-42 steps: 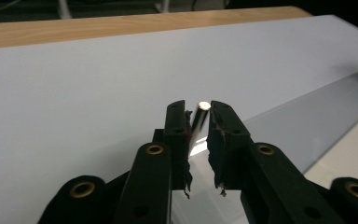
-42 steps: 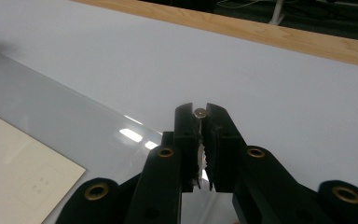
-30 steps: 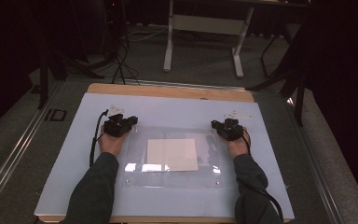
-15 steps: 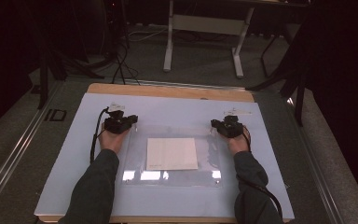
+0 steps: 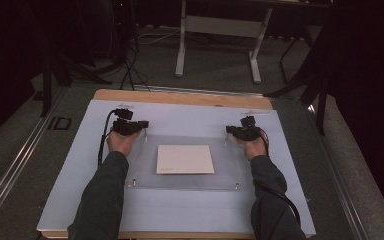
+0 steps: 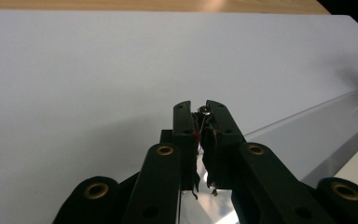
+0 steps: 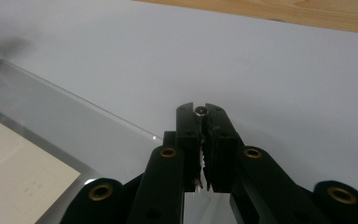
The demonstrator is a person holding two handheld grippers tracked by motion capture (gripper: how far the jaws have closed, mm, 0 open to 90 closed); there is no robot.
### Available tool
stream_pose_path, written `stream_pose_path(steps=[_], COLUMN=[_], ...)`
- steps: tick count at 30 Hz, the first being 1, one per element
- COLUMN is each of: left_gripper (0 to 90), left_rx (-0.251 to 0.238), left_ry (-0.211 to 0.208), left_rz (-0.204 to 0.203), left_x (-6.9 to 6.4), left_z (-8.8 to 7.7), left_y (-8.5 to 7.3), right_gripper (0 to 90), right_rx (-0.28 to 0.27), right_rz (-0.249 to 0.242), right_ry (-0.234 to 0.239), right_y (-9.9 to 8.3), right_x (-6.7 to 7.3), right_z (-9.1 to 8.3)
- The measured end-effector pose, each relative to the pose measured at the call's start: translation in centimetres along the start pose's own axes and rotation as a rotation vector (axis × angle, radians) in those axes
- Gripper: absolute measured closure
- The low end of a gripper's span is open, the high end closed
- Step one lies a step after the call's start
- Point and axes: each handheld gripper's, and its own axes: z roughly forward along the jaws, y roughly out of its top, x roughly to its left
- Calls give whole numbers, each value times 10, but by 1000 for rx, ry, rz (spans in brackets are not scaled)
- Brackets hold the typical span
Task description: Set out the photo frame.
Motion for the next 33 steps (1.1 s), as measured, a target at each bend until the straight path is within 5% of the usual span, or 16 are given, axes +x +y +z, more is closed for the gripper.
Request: stream_pose_path(steps=[12, 21, 33], left_gripper=[843, 843, 843], left_rx=[18, 11, 8], left_ry=[8, 26, 27], left_rz=[-46, -66, -75], left_x=[2, 1, 1], left_z=[7, 9, 10], left_y=[6, 5, 5], right_gripper=[850, 765, 711], right_rx=[-10, -87, -150], right_rz=[22, -100, -131], right_ry=[-20, -56, -48], right_y=[2, -16, -55], right_x=[0, 7, 4], right_z=[3, -28, -60])
